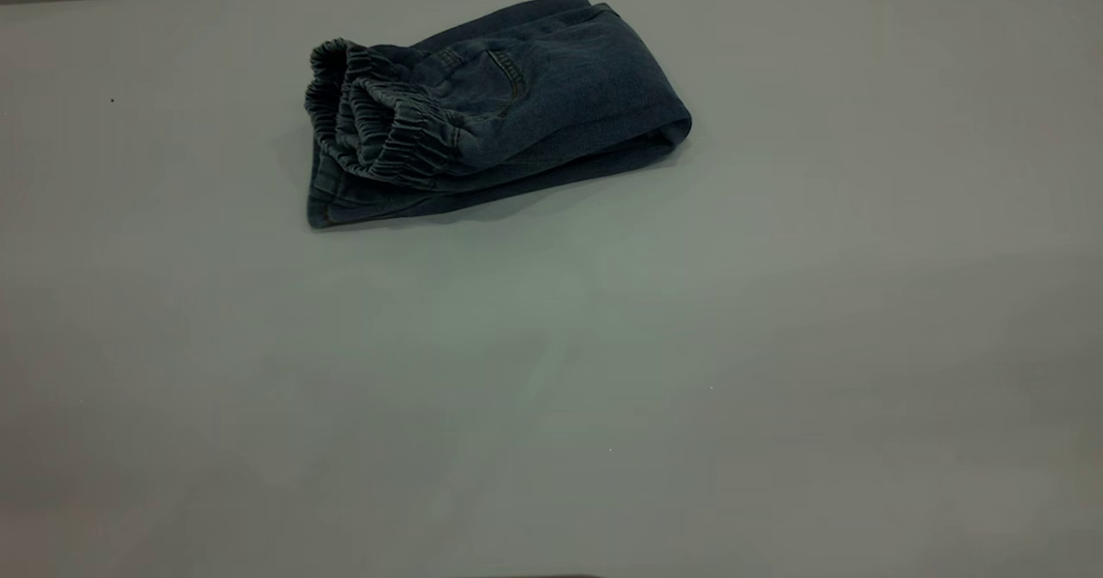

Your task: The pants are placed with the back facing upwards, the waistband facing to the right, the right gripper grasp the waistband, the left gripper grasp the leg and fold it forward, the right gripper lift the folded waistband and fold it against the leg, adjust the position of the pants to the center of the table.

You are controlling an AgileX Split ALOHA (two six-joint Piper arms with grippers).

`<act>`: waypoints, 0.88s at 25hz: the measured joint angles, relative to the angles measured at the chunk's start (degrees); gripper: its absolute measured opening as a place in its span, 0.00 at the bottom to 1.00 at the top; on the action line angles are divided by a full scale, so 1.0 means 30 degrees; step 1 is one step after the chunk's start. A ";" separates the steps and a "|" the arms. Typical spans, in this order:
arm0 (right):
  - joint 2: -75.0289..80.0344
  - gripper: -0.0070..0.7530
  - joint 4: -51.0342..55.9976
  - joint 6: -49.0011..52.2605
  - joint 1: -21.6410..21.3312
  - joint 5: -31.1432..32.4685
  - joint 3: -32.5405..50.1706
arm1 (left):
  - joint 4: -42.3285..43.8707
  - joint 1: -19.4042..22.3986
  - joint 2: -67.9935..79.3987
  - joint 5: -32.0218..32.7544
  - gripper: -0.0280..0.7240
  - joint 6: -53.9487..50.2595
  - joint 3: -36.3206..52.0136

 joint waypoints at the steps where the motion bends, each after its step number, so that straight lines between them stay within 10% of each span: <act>1: 0.0000 0.77 0.0000 0.0000 0.0000 0.0000 0.0000 | 0.0056 0.0000 0.0000 0.0000 0.65 -0.0228 -0.0125; 22: 0.0000 0.77 0.0000 0.0100 0.0000 0.0000 0.0000 | -0.4437 0.0000 0.0000 -0.0786 0.65 0.1605 -0.0251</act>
